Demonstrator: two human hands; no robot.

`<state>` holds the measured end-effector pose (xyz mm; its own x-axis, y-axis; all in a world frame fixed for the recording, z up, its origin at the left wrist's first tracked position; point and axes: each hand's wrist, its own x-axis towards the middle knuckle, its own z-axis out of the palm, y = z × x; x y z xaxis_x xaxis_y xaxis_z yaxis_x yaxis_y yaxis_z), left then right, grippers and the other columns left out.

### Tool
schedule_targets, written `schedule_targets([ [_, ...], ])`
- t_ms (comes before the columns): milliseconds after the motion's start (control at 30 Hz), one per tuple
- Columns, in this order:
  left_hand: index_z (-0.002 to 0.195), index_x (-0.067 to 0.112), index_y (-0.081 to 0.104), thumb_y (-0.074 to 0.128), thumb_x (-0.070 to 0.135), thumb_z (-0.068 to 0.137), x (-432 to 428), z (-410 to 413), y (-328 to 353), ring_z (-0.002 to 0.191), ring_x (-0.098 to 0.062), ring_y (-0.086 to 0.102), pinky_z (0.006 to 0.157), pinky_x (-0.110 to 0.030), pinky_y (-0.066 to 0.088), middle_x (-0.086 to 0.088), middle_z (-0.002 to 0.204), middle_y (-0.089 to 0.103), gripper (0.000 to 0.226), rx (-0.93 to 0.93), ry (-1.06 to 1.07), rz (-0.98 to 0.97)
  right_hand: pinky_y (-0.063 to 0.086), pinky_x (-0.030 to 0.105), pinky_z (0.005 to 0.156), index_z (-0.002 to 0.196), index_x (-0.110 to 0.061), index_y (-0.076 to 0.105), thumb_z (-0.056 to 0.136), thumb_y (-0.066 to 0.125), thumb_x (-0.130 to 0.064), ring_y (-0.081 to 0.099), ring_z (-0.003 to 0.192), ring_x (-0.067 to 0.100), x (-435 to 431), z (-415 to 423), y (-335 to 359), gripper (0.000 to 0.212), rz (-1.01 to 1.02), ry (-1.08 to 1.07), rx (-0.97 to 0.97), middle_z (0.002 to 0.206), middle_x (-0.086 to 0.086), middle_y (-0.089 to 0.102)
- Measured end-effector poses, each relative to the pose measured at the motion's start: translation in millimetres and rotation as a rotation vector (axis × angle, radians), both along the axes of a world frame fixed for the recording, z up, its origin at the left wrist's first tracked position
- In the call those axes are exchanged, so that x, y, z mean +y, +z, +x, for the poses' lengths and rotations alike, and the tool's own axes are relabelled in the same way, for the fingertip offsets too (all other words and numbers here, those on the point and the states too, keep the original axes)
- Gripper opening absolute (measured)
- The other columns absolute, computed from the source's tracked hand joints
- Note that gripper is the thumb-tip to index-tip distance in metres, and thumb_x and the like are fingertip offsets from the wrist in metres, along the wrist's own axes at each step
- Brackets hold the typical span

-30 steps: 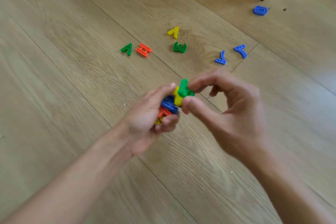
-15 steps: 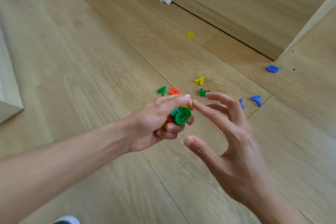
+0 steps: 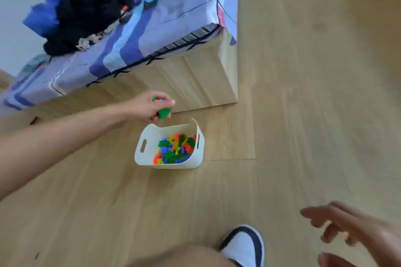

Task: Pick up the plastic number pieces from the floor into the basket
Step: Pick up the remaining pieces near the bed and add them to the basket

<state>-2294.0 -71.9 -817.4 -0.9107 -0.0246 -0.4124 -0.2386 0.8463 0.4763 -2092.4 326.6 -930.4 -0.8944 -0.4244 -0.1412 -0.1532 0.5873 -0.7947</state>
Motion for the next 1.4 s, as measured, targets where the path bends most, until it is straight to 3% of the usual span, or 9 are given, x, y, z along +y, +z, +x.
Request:
schedule_targets([
  [267, 0.107, 0.027, 0.065, 0.058, 0.044, 0.092, -81.3, 12.7, -105.5, 0.089, -0.014, 0.063, 0.069, -0.031, 0.056, 0.005, 0.111, 0.062, 0.024, -0.14, 0.084, 0.002, 0.047, 0.003, 0.065, 0.12, -0.053, 0.055, 0.081, 0.04, -0.084, 0.066, 0.083, -0.011, -15.0, -105.8, 16.0, 0.052, -0.045, 0.025, -0.023, 0.109, -0.027, 0.064],
  [333, 0.124, 0.032, 0.056, 0.052, 0.051, 0.092, -92.2, 8.2, -109.0, 0.106, -0.011, 0.061, 0.078, -0.032, 0.055, 0.009, 0.125, 0.058, 0.037, -0.209, 0.034, -0.12, 0.048, 0.005, 0.06, 0.122, -0.048, 0.058, 0.083, 0.043, -0.081, 0.067, 0.08, -0.01, 2.7, -113.4, 12.5, 0.053, 0.067, -0.007, -0.091, 0.107, -0.025, 0.065],
  [400, 0.133, 0.034, 0.047, 0.051, 0.06, 0.088, -95.7, -4.4, -104.5, 0.112, -0.01, 0.054, 0.069, -0.023, 0.048, 0.007, 0.129, 0.054, 0.052, -0.158, -0.058, -0.314, 0.052, 0.011, 0.056, 0.121, -0.05, 0.058, 0.081, 0.041, -0.085, 0.068, 0.078, -0.009, 34.8, -114.0, 9.9, 0.056, 0.193, -0.013, -0.169, 0.106, -0.025, 0.066],
  [533, 0.121, 0.048, 0.052, 0.043, 0.083, 0.072, -30.9, -43.8, -116.4, 0.096, 0.005, 0.059, 0.067, -0.019, 0.048, 0.033, 0.111, 0.058, 0.061, 0.027, -0.398, -0.288, 0.054, 0.018, 0.066, 0.116, -0.056, 0.053, 0.075, 0.042, -0.088, 0.066, 0.084, -0.005, 111.4, -88.2, 30.4, 0.054, 0.385, -0.21, -0.187, 0.108, -0.027, 0.063],
  [700, 0.113, 0.055, 0.053, 0.041, 0.076, 0.08, 163.1, -23.3, -150.0, 0.092, 0.02, 0.054, 0.065, 0.004, 0.04, 0.034, 0.111, 0.057, 0.041, 0.072, -1.151, 0.019, 0.054, 0.031, 0.08, 0.122, -0.032, 0.057, 0.089, 0.066, -0.045, 0.065, 0.09, 0.009, 202.2, -78.1, 30.5, 0.036, 0.627, -0.369, -0.348, 0.1, -0.017, 0.061],
  [767, 0.114, 0.046, 0.047, 0.032, 0.066, 0.089, 254.4, -8.0, -141.9, 0.094, 0.018, 0.052, 0.071, 0.001, 0.043, 0.027, 0.112, 0.047, 0.036, 0.191, -1.519, 0.056, 0.053, 0.035, 0.085, 0.125, -0.025, 0.058, 0.091, 0.067, -0.04, 0.064, 0.095, 0.016, 230.3, -72.2, 13.5, 0.039, 0.649, -0.473, -0.375, 0.103, -0.011, 0.062],
  [867, 0.131, 0.041, 0.034, 0.028, 0.065, 0.09, 336.1, 23.8, -150.7, 0.116, 0.003, 0.042, 0.09, -0.017, 0.04, 0.02, 0.127, 0.037, 0.048, 0.163, -1.724, 0.045, 0.053, 0.037, 0.086, 0.128, -0.021, 0.057, 0.091, 0.067, -0.037, 0.062, 0.1, 0.02, 265.9, -82.8, -19.9, 0.041, 0.66, -0.581, -0.362, 0.112, -0.003, 0.064],
  [1067, 0.124, 0.033, 0.042, 0.039, 0.051, 0.094, 437.5, 32.5, -180.8, 0.117, -0.01, 0.044, 0.097, -0.031, 0.041, 0.012, 0.121, 0.045, 0.035, 0.121, -1.52, -0.01, 0.051, 0.034, 0.081, 0.113, -0.02, 0.064, 0.083, 0.067, -0.028, 0.062, 0.102, 0.026, 349.6, -146.1, -83.2, 0.031, 0.621, -0.846, -0.142, 0.11, 0.003, 0.066],
  [1400, 0.096, 0.023, 0.053, 0.06, 0.032, 0.084, 486.2, 18.4, -228.5, 0.091, -0.02, 0.054, 0.062, -0.042, 0.052, 0.004, 0.095, 0.051, 0.017, 0.338, -1.376, -0.033, 0.047, 0.033, 0.074, 0.09, -0.022, 0.063, 0.081, 0.065, -0.036, 0.062, 0.099, 0.032, 410.9, -204.0, -132.1, 0.016, 0.71, -0.878, -0.02, 0.106, 0.01, 0.066],
])
